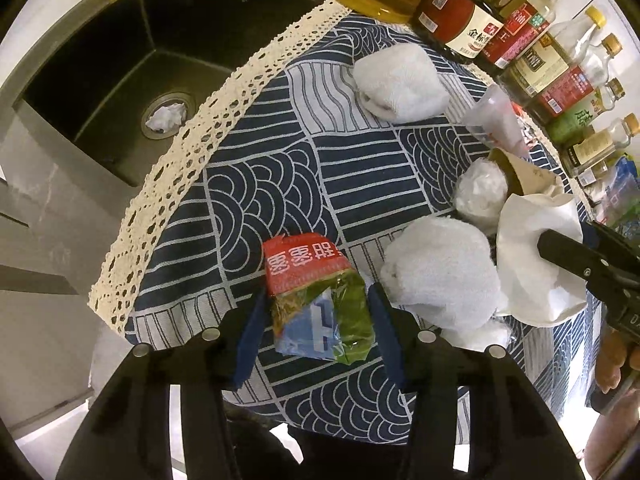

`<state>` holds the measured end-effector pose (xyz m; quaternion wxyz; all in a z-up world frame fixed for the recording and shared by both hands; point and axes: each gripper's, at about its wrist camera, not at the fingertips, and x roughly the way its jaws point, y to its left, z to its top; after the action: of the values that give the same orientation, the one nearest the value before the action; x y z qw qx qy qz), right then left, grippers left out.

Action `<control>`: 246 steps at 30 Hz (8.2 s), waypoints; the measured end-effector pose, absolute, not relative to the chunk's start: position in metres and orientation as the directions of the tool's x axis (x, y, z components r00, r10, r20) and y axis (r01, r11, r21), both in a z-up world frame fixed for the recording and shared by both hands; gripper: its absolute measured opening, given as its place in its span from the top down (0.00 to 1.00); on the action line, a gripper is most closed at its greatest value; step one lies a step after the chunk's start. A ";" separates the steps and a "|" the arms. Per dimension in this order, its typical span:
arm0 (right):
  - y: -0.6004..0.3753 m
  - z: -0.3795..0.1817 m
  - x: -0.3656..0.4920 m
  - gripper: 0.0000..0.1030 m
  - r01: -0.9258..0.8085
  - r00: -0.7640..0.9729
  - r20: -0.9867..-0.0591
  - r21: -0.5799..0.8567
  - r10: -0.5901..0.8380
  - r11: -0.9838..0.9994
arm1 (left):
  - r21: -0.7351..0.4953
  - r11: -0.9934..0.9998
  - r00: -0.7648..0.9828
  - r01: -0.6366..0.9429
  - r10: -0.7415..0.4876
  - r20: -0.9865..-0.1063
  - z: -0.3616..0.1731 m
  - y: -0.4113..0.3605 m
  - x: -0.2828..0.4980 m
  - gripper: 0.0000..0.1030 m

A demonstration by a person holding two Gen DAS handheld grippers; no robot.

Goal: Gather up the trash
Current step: 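Lift the wrapper and paper cup and carry both down toward the black bin, then open the left tool over the bin while the right tool releases the paper cup, then raise both tools back over the counter toward the remaining trash, then grasp the white mesh tissue with the left tool while the right tool grasps the foil wad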

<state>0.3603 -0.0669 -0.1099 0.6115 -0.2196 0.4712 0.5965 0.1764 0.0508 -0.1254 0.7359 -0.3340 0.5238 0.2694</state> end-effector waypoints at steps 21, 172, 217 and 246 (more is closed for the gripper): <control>-0.108 -0.055 0.344 0.54 -0.897 -0.001 -0.776 0.279 0.631 0.343 | -0.251 0.733 0.408 -0.632 0.040 -0.912 -0.082 0.048 0.162 0.53; -0.203 -0.081 0.310 0.07 -0.639 0.158 -0.771 0.396 0.617 0.659 | -0.311 0.856 0.498 -0.413 -0.074 -0.864 -0.057 0.015 0.152 0.10; -0.150 -0.137 0.392 0.53 -0.769 -0.088 -0.769 0.457 0.634 0.447 | -0.247 0.778 0.339 -0.578 -0.046 -0.940 -0.125 0.022 0.245 0.55; -0.209 -0.093 0.345 0.53 -0.689 0.115 -0.753 0.409 0.647 0.599 | -0.317 0.842 0.491 -0.437 -0.072 -0.868 -0.065 0.018 0.201 0.57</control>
<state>0.3452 -0.2093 -0.0932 0.7464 -0.0209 0.4922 0.4474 0.2011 0.0178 -0.0651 0.8236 -0.2588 0.4923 0.1109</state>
